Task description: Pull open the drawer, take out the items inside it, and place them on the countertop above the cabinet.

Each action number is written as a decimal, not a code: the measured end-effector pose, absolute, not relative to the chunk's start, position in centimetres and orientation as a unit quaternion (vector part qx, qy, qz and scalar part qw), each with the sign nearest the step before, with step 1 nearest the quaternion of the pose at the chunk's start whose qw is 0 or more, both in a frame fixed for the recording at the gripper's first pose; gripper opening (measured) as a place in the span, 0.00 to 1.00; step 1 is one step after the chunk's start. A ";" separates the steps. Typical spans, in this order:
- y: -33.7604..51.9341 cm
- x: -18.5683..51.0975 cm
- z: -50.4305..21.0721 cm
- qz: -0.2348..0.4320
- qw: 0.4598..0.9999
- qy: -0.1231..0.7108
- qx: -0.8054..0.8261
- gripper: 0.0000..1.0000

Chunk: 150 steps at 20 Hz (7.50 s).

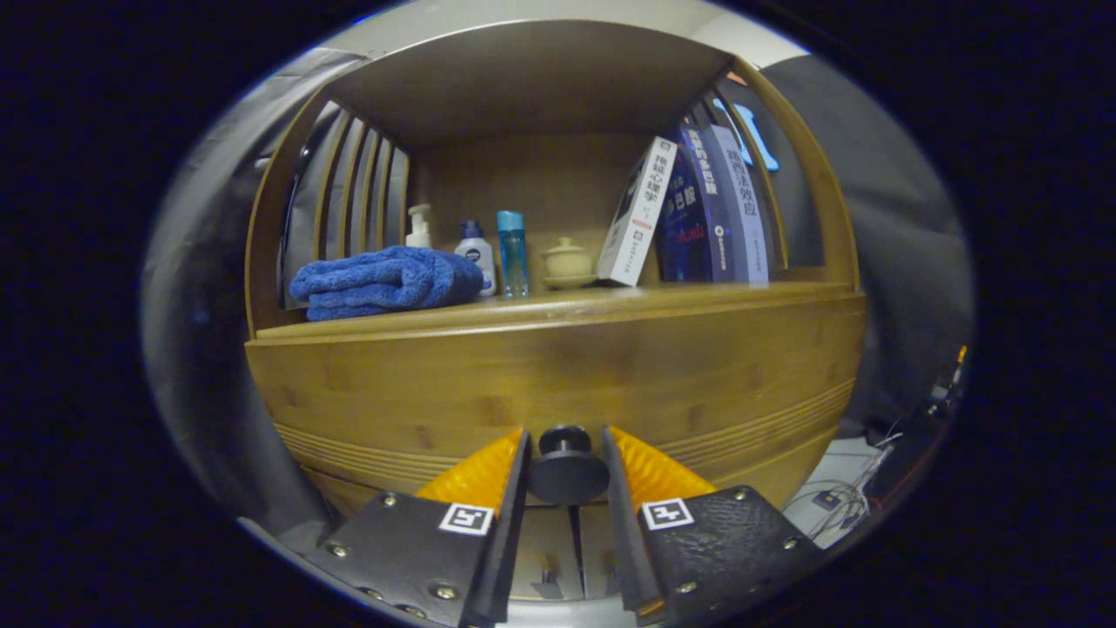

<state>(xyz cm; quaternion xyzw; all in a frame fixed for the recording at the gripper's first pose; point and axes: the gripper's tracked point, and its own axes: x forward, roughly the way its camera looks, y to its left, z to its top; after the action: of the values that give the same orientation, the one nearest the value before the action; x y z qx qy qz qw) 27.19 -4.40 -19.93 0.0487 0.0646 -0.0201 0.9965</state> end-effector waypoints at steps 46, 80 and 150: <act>-3.9 5.6 -22.0 -0.039 0.994 0.085 -0.059 0.12; -2.8 22.8 -17.6 0.017 0.923 0.383 -0.033 0.69; -3.5 33.6 -7.2 0.014 0.971 0.225 0.081 0.11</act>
<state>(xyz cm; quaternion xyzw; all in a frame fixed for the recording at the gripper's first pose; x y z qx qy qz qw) 33.65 -3.45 -7.23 0.0810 0.2255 0.0142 0.9708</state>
